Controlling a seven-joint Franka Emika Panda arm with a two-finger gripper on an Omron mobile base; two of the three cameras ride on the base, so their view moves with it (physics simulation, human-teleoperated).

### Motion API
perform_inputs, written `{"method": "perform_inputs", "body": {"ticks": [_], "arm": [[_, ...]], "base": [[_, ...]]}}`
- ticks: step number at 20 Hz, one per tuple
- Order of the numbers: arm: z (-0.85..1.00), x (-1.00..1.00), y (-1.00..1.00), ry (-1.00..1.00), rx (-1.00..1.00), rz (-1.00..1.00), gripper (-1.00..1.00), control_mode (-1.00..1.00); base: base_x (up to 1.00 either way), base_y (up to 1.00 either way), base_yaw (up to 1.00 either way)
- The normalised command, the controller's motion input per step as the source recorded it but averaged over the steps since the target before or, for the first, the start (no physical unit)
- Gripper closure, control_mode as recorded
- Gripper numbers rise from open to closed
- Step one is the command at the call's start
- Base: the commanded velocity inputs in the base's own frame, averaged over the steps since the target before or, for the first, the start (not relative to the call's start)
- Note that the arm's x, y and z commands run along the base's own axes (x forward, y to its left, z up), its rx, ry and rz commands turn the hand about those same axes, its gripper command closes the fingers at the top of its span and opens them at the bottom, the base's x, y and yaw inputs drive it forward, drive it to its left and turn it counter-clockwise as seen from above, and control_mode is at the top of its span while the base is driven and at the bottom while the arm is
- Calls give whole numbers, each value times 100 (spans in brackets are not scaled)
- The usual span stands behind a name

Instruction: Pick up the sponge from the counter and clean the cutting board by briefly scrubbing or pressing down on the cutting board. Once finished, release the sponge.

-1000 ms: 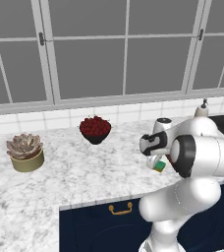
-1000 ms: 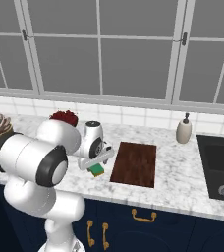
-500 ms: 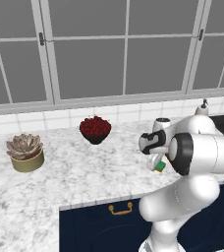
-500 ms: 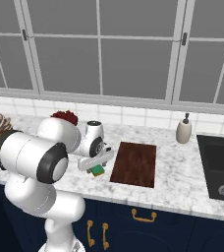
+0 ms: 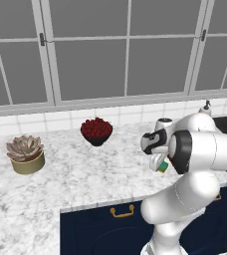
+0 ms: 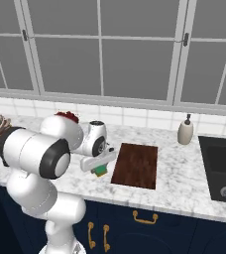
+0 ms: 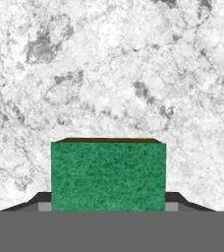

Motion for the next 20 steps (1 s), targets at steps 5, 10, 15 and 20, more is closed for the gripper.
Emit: {"method": "perform_inputs", "body": {"ticks": [5, 10, 15, 20], "arm": [[5, -2, -1, 0, 0, -1, 100, -100], [50, -23, -26, 3, 1, -23, 100, -100], [10, -16, -47, 11, 1, -37, 100, -100], [-1, 1, -63, 9, 5, -36, 100, -100]], "base": [[0, 0, 0], [0, 0, 0], [0, 0, 0], [0, 0, 0]]}}
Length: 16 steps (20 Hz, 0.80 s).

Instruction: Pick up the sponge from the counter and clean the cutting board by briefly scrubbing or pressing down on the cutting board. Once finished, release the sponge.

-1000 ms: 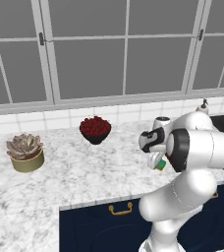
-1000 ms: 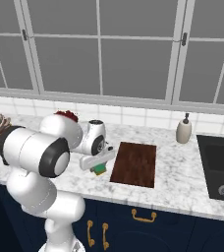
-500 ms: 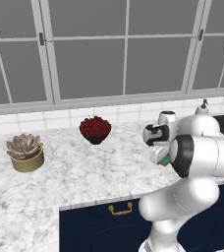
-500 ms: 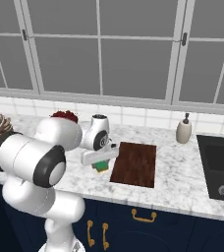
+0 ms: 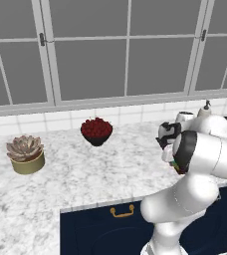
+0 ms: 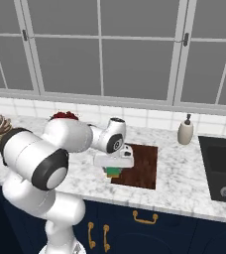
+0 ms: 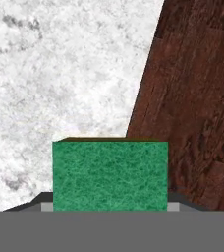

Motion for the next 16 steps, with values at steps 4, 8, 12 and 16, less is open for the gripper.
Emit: {"method": "perform_inputs", "body": {"ticks": [4, 8, 12, 16], "arm": [[-21, 4, -44, 0, 2, -32, 100, -100], [-35, 28, -2, 0, 0, -26, 100, -100], [-34, 28, 0, -2, 0, -21, 100, -100], [-26, 39, 0, -10, 0, -8, 100, -100]], "base": [[0, 0, 0], [0, 0, 0], [0, 0, 0], [0, 0, 0]]}}
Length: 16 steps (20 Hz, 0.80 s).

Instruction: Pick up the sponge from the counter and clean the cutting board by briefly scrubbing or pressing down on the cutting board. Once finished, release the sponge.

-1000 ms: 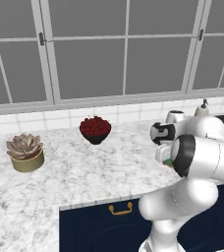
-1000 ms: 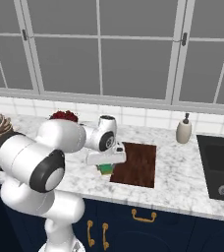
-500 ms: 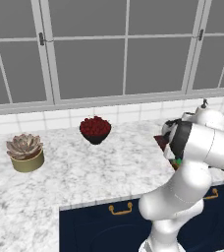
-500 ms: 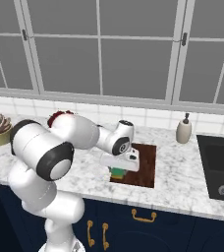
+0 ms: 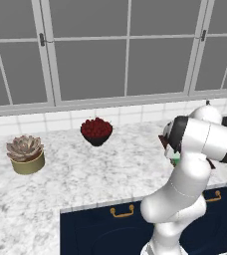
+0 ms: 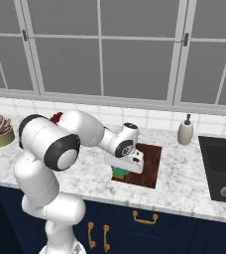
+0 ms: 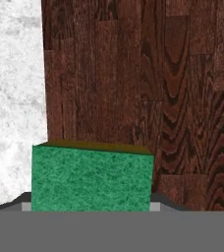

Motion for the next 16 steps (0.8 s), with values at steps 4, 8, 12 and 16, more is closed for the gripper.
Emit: {"method": "perform_inputs", "body": {"ticks": [4, 8, 12, 16], "arm": [[-5, 17, 0, -16, 0, -5, 100, -100], [0, 29, 0, -7, 0, -5, 100, -100], [24, 47, -29, 0, 3, -7, 100, -100], [53, 13, -40, -3, 6, 0, 100, -100]], "base": [[0, 0, 0], [0, 0, 0], [0, 0, 0], [0, 0, 0]]}}
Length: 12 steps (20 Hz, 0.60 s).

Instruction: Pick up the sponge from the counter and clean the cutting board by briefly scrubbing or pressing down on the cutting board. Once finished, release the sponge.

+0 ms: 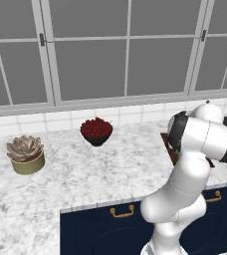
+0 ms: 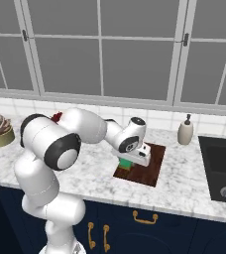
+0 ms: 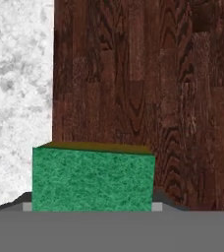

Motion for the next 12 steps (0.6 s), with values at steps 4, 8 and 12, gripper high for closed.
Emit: {"method": "perform_inputs", "body": {"ticks": [4, 8, 12], "arm": [[18, 80, -27, -13, 0, 0, 100, -100], [1, 100, -28, -15, 0, 0, 100, -100], [0, 75, -25, -17, 0, 0, 100, -100]], "base": [[0, 0, 0], [0, 0, 0], [0, 0, 0]]}}
